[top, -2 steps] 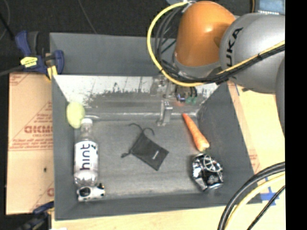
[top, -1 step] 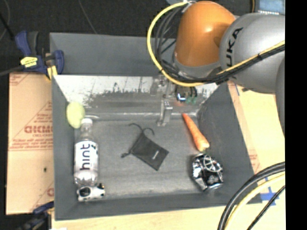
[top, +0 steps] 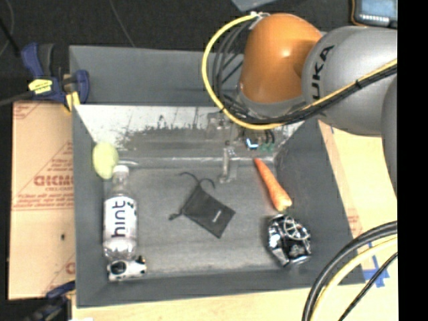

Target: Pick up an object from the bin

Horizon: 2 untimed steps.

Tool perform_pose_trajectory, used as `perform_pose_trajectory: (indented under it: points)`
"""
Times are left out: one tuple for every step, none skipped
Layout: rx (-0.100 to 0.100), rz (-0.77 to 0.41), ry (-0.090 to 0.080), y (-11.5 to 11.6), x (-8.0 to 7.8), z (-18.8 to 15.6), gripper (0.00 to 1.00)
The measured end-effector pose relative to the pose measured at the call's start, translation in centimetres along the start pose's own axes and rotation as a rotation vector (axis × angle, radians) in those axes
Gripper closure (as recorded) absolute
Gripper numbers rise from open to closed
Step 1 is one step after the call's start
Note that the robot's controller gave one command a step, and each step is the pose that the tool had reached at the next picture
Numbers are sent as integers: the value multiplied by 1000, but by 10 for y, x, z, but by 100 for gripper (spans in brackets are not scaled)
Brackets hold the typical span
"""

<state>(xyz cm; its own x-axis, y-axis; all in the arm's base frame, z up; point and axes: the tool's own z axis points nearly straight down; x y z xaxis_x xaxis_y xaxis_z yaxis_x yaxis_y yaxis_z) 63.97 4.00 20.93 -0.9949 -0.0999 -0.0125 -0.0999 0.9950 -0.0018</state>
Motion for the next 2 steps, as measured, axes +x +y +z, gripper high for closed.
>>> perform_pose_trajectory:
  points:
    - [-1,-166,3,0,5,49,0]
    - [-2,-43,3,0,5,80,0]
